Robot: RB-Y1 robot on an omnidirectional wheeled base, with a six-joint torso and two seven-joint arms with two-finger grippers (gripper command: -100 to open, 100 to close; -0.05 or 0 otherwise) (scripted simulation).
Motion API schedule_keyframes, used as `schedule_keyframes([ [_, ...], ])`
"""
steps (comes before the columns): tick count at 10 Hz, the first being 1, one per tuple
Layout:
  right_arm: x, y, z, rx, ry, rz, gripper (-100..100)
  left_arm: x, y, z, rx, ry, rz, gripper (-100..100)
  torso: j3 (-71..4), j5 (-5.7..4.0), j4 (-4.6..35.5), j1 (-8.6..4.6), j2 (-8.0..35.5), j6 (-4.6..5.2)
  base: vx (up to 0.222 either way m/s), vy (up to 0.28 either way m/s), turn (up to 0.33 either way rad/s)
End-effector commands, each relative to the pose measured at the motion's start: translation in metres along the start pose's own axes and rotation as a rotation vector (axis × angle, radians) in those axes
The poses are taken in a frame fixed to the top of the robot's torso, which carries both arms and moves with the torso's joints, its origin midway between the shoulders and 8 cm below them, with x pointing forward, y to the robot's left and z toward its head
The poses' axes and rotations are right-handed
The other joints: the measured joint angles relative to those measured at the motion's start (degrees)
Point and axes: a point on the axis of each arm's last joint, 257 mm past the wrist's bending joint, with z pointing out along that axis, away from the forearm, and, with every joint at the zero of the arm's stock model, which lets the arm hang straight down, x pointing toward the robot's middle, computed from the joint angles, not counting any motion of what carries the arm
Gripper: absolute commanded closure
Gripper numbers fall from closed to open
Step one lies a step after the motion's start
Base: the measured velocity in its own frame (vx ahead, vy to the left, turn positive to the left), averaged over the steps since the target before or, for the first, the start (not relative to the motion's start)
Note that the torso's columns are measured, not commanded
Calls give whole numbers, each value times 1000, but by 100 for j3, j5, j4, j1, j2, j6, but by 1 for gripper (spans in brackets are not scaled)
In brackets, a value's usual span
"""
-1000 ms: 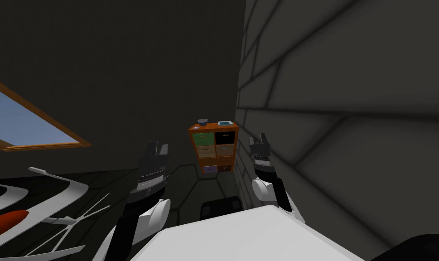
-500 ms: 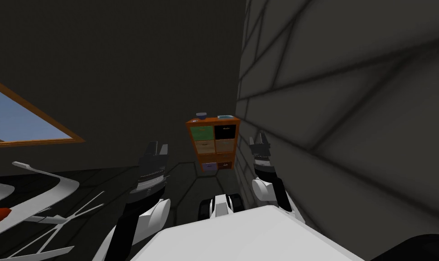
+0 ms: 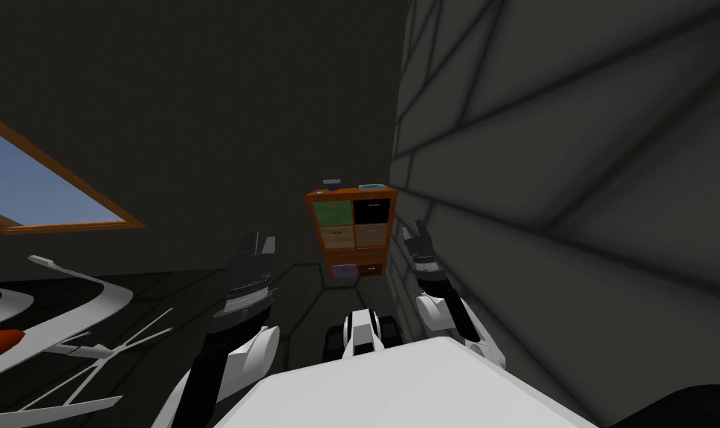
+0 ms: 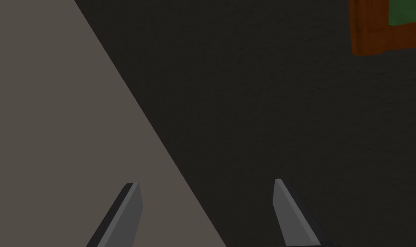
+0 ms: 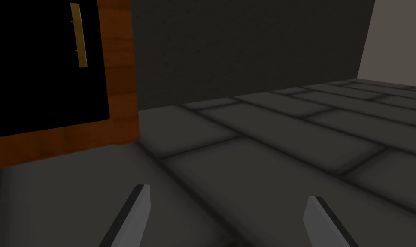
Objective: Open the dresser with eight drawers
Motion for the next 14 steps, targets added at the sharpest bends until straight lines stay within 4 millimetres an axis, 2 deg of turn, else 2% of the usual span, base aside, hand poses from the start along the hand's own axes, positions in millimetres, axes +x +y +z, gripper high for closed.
schedule_keyframes([
  [1, 25, -36, -3, 97, 88, -102, -100, 0, 0, 0, 0, 0, 0, 0, -1, 0, 1, 0, 1, 0, 24, 44, 88],
  [2, 32, -51, -6, 137, 116, -138, -100, 0, 0, 0, 0, 0, 0, 0, 1, 0, 3, 0, 6, 1, 35, 46, 86],
  [3, 33, -51, -6, 137, 121, -151, -100, 0, 0, 0, 0, 0, 0, 0, 2, 0, 3, -1, 6, 1, 30, 31, 26],
  [5, 48, -81, -12, 212, 180, -237, -100, 0, 0, 0, 0, 0, 0, 0, 4, -2, 4, -8, 9, 0, 25, 35, 85],
  [6, 48, -83, -12, 220, 185, -252, -100, 0, 0, 0, 0, 0, 0, 0, 2, -1, 3, -2, 7, 1, 30, 34, 32],
  [7, 56, -99, -17, 261, 214, -300, -100, 0, 0, 0, 0, 0, 0, 0, 1, -1, 3, -5, 6, 3, 31, 33, 55],
  [8, 56, -100, -17, 263, 217, -308, -100, 0, 0, 0, 0, 0, 0, 0, 1, -2, 3, -5, 4, 0, 23, 25, 47],
  [9, 62, -116, -22, 305, 246, -357, -100, 0, 0, 0, 0, 0, 0, 0, 3, -2, 4, -7, 9, 2, 26, 32, 86],
  [10, 63, -117, -22, 305, 250, -367, -100, 0, 0, 0, 0, 0, 0, 0, 3, -1, 4, -3, 7, 0, 23, 28, 42],
  [11, 69, -133, -28, 346, 280, -418, -100, 0, 0, 0, 0, 0, 0, 0, 3, -1, 4, -4, 8, 2, 28, 34, 73],
  [12, 69, -134, -28, 348, 283, -430, -100, 0, 0, 0, 0, 0, 0, 0, 2, -1, 3, -2, 6, 0, 25, 27, 41],
  [13, 75, -149, -34, 384, 314, -483, -100, 0, 0, 0, 0, 0, 0, 0, 2, -1, 3, -5, 7, 2, 29, 34, 75],
  [14, 74, -151, -35, 391, 316, -497, -100, 0, 0, 0, 0, 0, 0, 0, 1, -1, 3, -3, 5, 0, 28, 28, 45],
])
